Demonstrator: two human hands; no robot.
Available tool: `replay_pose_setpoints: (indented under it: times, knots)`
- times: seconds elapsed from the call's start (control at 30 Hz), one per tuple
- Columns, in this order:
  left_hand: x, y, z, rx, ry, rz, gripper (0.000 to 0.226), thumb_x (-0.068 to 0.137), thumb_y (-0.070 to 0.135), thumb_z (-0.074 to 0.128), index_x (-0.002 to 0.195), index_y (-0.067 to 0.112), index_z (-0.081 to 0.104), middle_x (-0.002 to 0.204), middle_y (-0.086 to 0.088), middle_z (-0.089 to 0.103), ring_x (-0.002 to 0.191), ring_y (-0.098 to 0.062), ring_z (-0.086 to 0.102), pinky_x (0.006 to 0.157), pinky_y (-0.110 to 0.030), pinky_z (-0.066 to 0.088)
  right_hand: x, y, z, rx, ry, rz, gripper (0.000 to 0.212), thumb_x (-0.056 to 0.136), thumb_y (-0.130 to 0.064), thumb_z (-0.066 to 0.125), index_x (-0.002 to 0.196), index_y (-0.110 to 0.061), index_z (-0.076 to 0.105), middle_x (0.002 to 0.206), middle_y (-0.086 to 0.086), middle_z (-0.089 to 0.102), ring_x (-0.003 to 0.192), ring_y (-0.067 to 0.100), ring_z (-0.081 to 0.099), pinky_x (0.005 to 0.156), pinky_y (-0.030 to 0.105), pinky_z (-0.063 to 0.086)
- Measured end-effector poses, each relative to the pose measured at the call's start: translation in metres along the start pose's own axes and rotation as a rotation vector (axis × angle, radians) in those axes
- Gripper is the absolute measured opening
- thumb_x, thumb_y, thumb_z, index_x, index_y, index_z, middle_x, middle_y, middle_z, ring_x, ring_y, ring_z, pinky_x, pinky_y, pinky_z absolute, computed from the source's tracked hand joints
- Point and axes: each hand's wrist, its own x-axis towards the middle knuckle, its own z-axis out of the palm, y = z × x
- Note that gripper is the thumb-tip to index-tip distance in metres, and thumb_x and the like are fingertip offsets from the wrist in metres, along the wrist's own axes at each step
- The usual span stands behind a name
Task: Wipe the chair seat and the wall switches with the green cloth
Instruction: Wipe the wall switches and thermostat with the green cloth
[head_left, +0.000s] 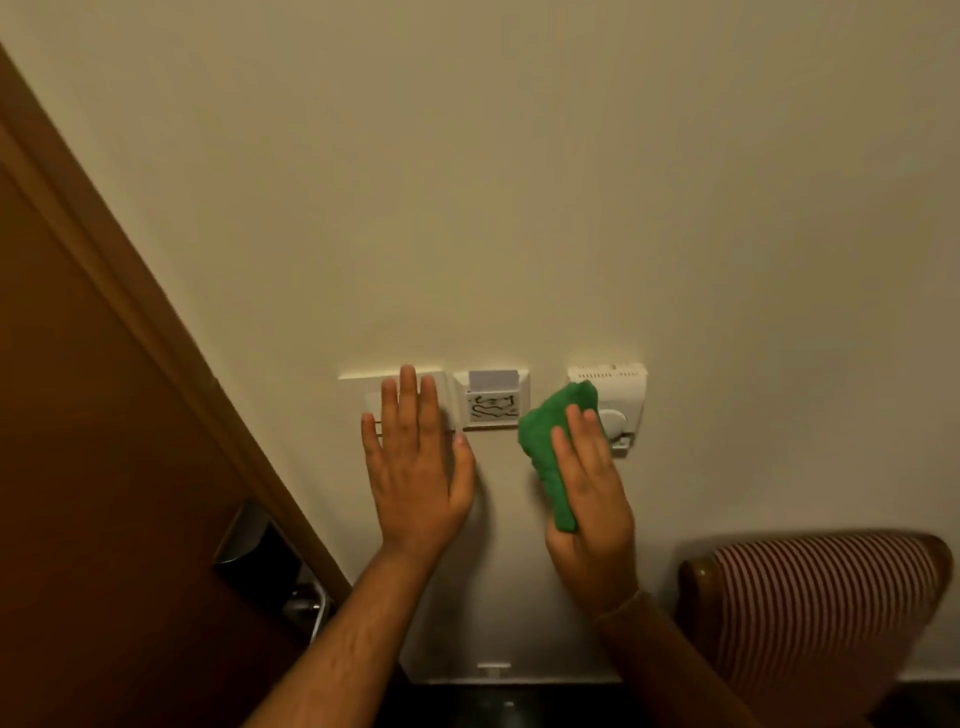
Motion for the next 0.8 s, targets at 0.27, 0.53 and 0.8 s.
replay_pose_setpoints:
  times: [0.27, 0.53, 0.8]
  knots:
    - [0.058, -0.046, 0.013, 0.033, 0.006, 0.060, 0.086, 0.109, 0.042, 0.042, 0.178, 0.019, -0.005, 0.185, -0.003, -0.015, 0.173, -0.023, -0.012, 0.138, -0.045, -0.010, 0.021, 0.004, 0.060, -0.118, 0.065, -0.015, 0.085, 0.081, 0.026, 0.061, 0.158, -0.005, 0.041, 0.176, -0.001, 0.022, 0.166, 0.030, 0.018, 0.137, 0.043, 0.016]
    - [0.069, -0.074, 0.034, 0.059, 0.031, 0.154, 0.087, 0.111, 0.049, 0.040, 0.177, 0.023, -0.009, 0.185, -0.002, -0.020, 0.172, -0.022, -0.017, 0.136, -0.043, -0.016, 0.001, 0.021, 0.084, -0.167, 0.043, 0.064, 0.102, 0.067, 0.033, 0.077, 0.156, 0.000, 0.039, 0.164, 0.015, 0.041, 0.165, 0.026, 0.019, 0.137, 0.035, 0.016]
    - [0.067, -0.077, 0.041, -0.008, 0.065, 0.182, 0.076, 0.115, 0.051, 0.027, 0.178, 0.025, -0.006, 0.185, 0.001, -0.018, 0.172, -0.021, -0.014, 0.137, -0.045, -0.012, -0.013, 0.023, 0.088, -0.151, 0.057, 0.113, 0.099, 0.074, 0.032, 0.077, 0.156, -0.004, 0.036, 0.161, 0.020, 0.045, 0.165, 0.020, 0.020, 0.136, 0.039, 0.021]
